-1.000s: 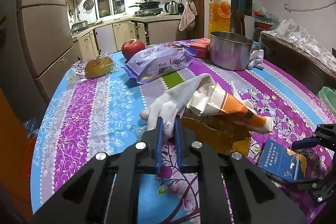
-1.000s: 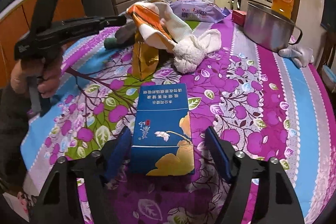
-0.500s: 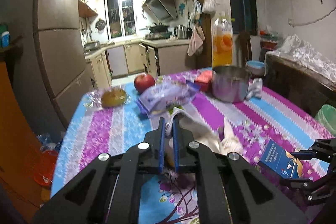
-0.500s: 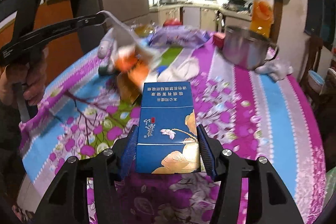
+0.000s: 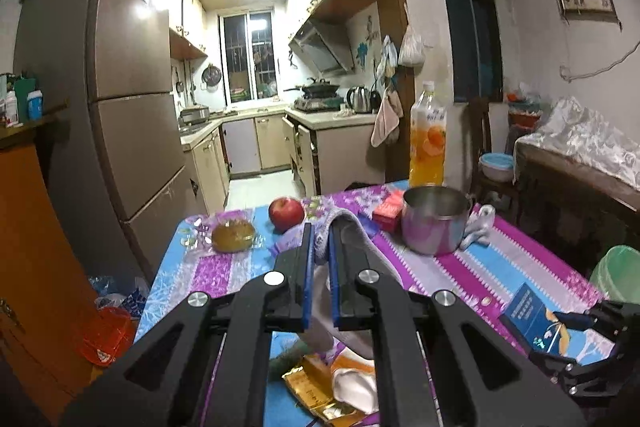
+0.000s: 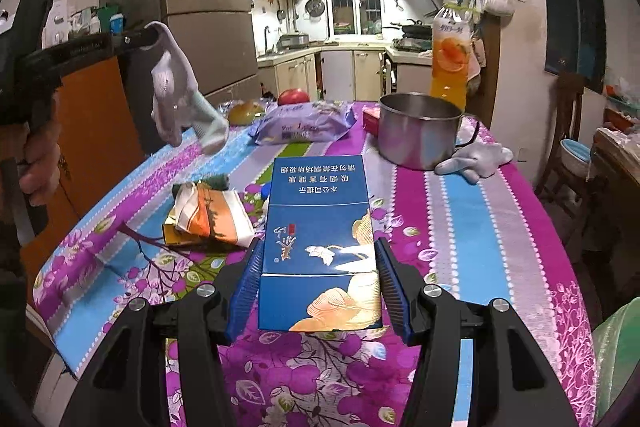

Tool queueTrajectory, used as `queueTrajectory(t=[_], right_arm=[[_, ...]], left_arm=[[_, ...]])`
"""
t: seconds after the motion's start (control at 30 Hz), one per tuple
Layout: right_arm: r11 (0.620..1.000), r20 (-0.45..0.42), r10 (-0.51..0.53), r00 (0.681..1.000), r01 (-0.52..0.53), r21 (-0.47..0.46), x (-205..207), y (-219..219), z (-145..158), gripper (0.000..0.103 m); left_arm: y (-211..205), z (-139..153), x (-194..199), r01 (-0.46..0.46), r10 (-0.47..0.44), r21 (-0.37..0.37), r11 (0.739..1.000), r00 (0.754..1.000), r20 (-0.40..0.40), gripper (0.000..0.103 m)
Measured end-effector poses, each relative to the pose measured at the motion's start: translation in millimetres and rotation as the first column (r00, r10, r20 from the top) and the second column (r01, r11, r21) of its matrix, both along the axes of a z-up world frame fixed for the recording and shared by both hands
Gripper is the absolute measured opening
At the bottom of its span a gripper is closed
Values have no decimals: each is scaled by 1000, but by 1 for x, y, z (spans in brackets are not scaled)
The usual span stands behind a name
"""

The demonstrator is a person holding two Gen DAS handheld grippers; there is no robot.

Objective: Collect trash
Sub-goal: 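Lift the glove and blue box and carry both over the green bin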

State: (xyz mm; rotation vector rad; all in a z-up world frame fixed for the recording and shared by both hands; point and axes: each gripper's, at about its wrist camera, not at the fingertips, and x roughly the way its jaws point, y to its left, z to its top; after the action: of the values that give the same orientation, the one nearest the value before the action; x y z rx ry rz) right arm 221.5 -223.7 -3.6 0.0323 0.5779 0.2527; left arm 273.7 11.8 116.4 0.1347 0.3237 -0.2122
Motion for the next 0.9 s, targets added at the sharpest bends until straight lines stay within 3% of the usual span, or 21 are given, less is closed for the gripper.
queueTrajectory(t=[0.2,0.43,0.9], right_arm=[[999,49,-48,998,47,24,-14,-21,20,56],[992,95,-124,988,123,21,-32,-51,44,56],[950,163,-309,937,311,13,-88,-145,84,56]], left_arm=[[-26,18,-18,39,-39,-2,999,999,15,5],[-66,20,-35,124,-123,-21,992,992,5,5],[-166,19,-67,316,-316,-27,948,949,6,5]])
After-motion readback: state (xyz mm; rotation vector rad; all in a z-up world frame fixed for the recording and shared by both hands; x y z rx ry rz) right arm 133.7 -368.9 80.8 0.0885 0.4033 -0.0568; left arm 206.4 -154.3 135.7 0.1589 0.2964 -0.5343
